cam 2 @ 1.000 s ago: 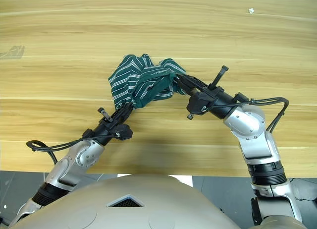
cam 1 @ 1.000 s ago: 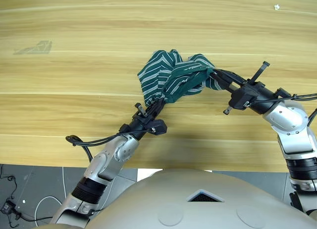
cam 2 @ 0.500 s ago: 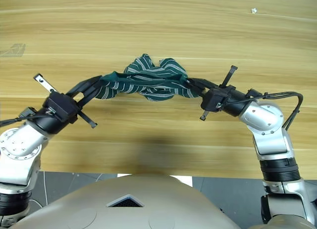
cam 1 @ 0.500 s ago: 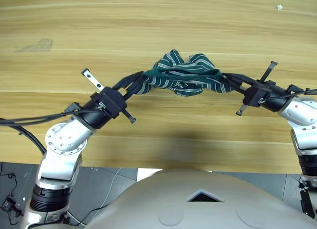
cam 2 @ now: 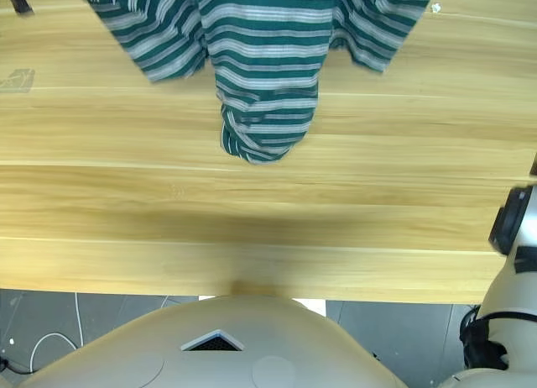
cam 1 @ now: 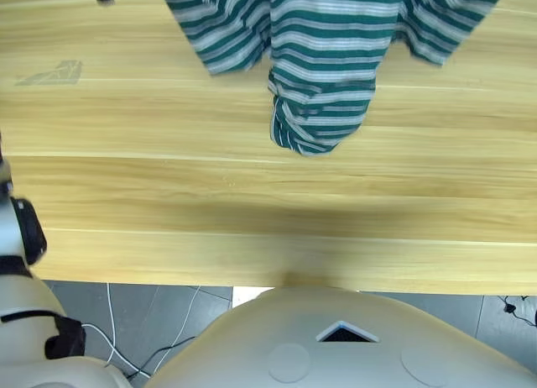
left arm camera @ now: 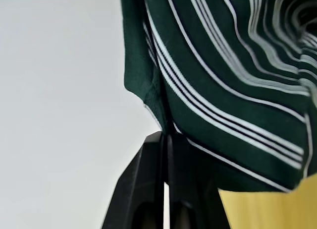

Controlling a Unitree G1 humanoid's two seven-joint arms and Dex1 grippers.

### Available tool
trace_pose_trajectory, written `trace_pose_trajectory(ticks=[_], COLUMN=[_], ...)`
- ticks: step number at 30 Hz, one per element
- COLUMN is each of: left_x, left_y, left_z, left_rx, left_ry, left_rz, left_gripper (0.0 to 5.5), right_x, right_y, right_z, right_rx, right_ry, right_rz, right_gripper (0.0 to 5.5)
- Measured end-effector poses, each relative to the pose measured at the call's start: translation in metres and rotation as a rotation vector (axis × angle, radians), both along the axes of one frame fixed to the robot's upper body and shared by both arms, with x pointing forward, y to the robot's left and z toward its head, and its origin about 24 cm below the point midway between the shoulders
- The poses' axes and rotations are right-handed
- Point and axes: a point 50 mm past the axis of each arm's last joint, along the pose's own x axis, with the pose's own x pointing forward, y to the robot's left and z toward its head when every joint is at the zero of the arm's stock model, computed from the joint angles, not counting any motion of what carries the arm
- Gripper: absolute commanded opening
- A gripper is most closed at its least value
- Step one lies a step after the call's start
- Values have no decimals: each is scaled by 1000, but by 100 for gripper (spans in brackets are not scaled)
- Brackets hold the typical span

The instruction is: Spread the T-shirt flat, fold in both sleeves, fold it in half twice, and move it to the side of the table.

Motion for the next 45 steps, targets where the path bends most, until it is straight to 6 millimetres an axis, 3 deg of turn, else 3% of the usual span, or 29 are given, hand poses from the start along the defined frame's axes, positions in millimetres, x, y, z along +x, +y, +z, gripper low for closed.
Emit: trace_pose_trajectory(ticks=[4,7,11,17,20,23,25,27,30,32,35,38,41,45], left_x=[45,66,69,71,74,77,80,81,76,69,54,34,2,-55], left_y=[-22,-33,-26,-22,-20,-17,-11,-8,-1,3,18,29,38,33], left_z=[28,48,85,77,63,42,8,-14,-72,-94,-108,-107,-100,-116], left_rx=[59,116,176,201,217,238,261,268,260,244,206,159,153,171], left_ry=[-143,-279,-463,-446,-398,-333,-234,-181,-41,13,47,39,26,119], left_rz=[95,183,285,273,256,233,206,190,129,79,9,-59,-130,-219], left_gripper=[1,1,1,1,1,1,1,1,1,1,1,1,1,1], right_x=[32,46,46,46,47,49,51,52,48,43,33,21,-1,-48], right_y=[18,24,23,19,19,18,17,17,12,10,6,-1,-9,-12], right_z=[14,27,66,65,60,43,15,-4,-55,-71,-77,-75,-81,-111], right_rx=[-103,-226,-297,-327,-350,-379,-413,-426,-442,-397,-326,-255,-234,-266], right_ry=[-128,-275,-493,-501,-492,-445,-367,-314,-173,-129,-115,-111,-75,70], right_rz=[-181,-319,-434,-454,-440,-401,-348,-313,-229,-184,-114,-37,78,232], right_gripper=[0,0,0,0,0,0,0,0,0,0,0,0,0,0])
